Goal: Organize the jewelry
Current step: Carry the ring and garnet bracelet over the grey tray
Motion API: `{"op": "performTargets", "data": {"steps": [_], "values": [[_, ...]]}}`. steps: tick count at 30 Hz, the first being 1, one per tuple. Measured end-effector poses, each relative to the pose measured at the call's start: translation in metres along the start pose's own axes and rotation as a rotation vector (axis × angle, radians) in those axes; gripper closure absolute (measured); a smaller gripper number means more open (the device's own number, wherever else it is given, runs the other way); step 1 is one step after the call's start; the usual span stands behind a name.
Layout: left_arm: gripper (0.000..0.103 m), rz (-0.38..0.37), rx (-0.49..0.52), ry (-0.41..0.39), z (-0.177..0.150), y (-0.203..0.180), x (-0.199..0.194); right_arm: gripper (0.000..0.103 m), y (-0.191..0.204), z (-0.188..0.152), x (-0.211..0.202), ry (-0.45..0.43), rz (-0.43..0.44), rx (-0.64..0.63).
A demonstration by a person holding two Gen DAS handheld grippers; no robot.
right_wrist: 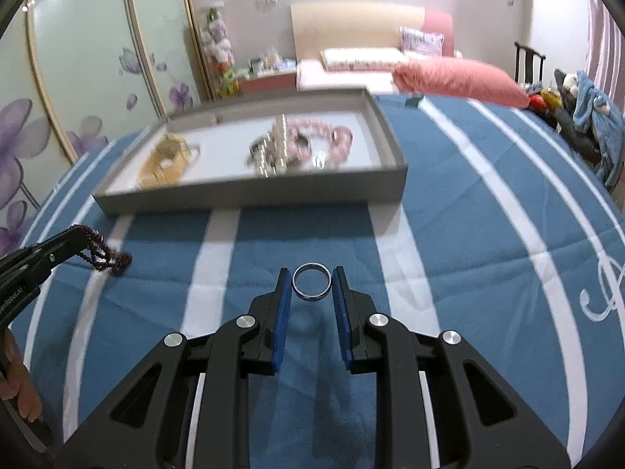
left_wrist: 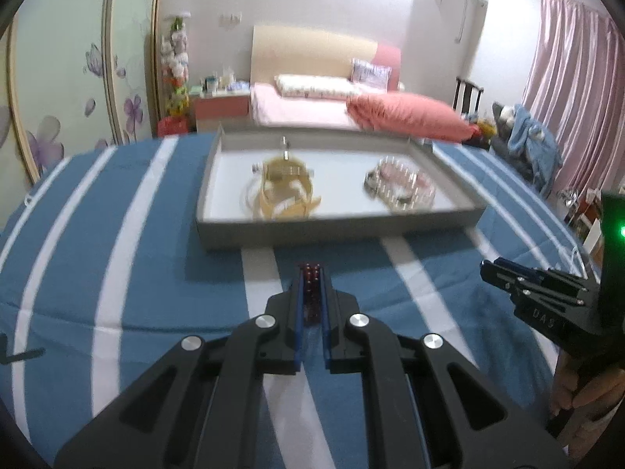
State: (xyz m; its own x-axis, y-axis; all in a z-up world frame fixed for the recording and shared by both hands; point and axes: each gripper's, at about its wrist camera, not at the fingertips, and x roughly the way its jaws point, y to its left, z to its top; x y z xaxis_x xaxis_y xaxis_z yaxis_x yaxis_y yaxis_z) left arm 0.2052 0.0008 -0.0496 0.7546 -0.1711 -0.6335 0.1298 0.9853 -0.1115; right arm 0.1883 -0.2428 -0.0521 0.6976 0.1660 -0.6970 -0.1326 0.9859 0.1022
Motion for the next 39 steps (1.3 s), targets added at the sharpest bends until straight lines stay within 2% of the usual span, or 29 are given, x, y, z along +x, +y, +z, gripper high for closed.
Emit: {"op": "performTargets", "data": {"steps": [7, 15, 25, 30, 39], "values": [[0.095, 0.005, -0.022, -0.15, 0.015, -0.002, -0.035, 0.081, 0.004, 0.017, -0.044, -0.209, 0.011, -0.009], [0.095, 0.012, -0.029, -0.224, 0.032, -0.004, -0.051, 0.081, 0.014, 0.039, -0.07, -0.38, 0.027, -0.027], [0.097, 0.024, -0.014, -0.293, 0.056, -0.013, -0.05, 0.081, 0.02, 0.062, -0.075, -0.497, 0.04, -0.047], [0.098, 0.015, -0.012, -0.287, 0.069, -0.014, -0.038, 0.08, 0.025, 0.073, -0.066, -0.516, 0.04, -0.065], [0.098, 0.003, -0.016, -0.327, 0.099, -0.014, -0.032, 0.081, 0.029, 0.091, -0.049, -0.527, 0.048, -0.073]]}}
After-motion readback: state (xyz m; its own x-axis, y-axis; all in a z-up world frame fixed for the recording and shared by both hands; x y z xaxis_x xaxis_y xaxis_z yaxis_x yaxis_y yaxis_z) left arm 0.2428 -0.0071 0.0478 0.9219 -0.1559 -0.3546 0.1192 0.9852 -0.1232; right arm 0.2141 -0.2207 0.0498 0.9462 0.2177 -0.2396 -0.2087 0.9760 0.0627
